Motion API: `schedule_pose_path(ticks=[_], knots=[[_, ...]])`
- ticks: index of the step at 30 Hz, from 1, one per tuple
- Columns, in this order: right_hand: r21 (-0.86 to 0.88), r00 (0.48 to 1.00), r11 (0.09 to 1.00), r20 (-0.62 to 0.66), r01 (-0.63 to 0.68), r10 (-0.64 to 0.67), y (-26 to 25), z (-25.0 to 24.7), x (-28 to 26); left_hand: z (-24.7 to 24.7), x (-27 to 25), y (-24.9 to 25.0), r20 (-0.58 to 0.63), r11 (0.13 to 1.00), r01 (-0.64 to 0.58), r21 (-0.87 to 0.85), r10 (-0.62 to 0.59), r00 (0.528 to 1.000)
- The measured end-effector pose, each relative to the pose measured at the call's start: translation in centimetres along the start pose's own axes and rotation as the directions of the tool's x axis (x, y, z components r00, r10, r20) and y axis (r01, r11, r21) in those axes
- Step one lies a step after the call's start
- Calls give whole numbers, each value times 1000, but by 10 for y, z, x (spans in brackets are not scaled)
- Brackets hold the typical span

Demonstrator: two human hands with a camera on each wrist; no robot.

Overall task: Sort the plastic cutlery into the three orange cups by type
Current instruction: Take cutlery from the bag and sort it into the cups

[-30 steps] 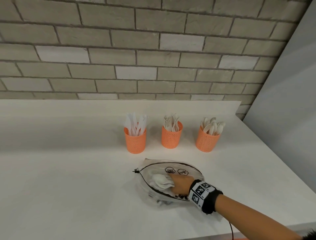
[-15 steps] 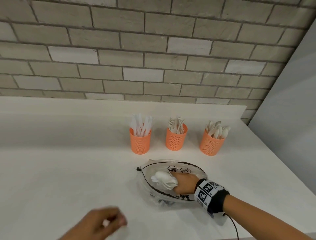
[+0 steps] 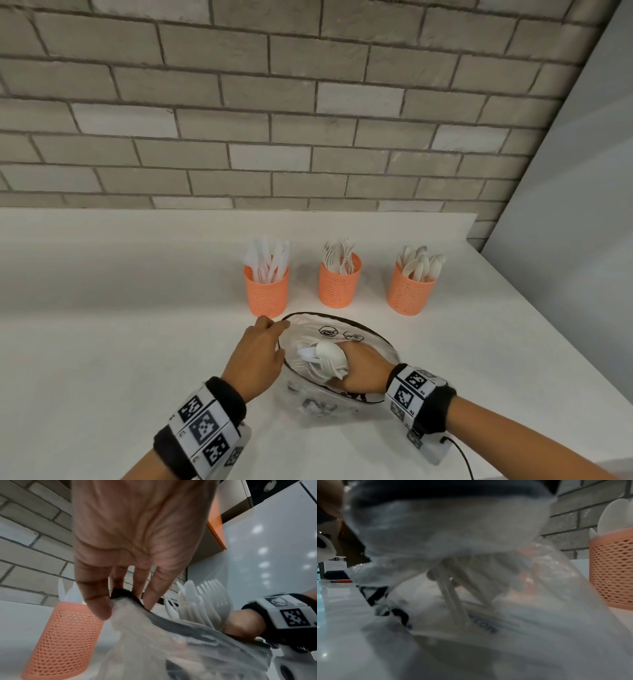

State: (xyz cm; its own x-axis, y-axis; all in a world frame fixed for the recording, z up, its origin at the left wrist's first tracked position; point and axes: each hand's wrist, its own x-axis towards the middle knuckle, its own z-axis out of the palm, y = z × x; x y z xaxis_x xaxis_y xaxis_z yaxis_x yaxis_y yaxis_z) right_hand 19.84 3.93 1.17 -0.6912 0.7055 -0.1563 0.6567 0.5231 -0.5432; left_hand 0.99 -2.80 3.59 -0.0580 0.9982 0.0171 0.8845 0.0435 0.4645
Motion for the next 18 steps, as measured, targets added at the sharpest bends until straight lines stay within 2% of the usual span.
schedule_pose_path(ticks=[3,5,8,11,13,15,16,17,18], knots=[[164,994,985,-105,51,-34,0,-2,2,5,5,5,-33,999,10,44,-9,999],[319,983,944,-180,82,-24,-3,-7,3,9,7,7,-47,998,17,67,-14,999],[523,969,845,-246,109,28,-11,-20,4,11,11,7,5,991,20,134,-21,1000],[642,939,745,-337,180,64,-18,-37,7,2,15,5,122,986,19,165,-39,992],[753,923,627,-358,197,140,-20,-48,11,-11,19,5,107,985,7,172,-25,994],[841,912,502,-348,201,218,-21,-60,15,-24,24,10,-57,997,-75,-1,74,996],[875,908,442,-333,197,254,-22,-65,17,-32,24,18,-146,979,-125,-162,102,984],[899,905,392,-318,195,281,-23,-70,19,-39,24,27,-203,923,-149,-354,80,976],[915,903,351,-311,200,297,-25,-75,20,-45,26,38,-210,823,-147,-548,35,977]])
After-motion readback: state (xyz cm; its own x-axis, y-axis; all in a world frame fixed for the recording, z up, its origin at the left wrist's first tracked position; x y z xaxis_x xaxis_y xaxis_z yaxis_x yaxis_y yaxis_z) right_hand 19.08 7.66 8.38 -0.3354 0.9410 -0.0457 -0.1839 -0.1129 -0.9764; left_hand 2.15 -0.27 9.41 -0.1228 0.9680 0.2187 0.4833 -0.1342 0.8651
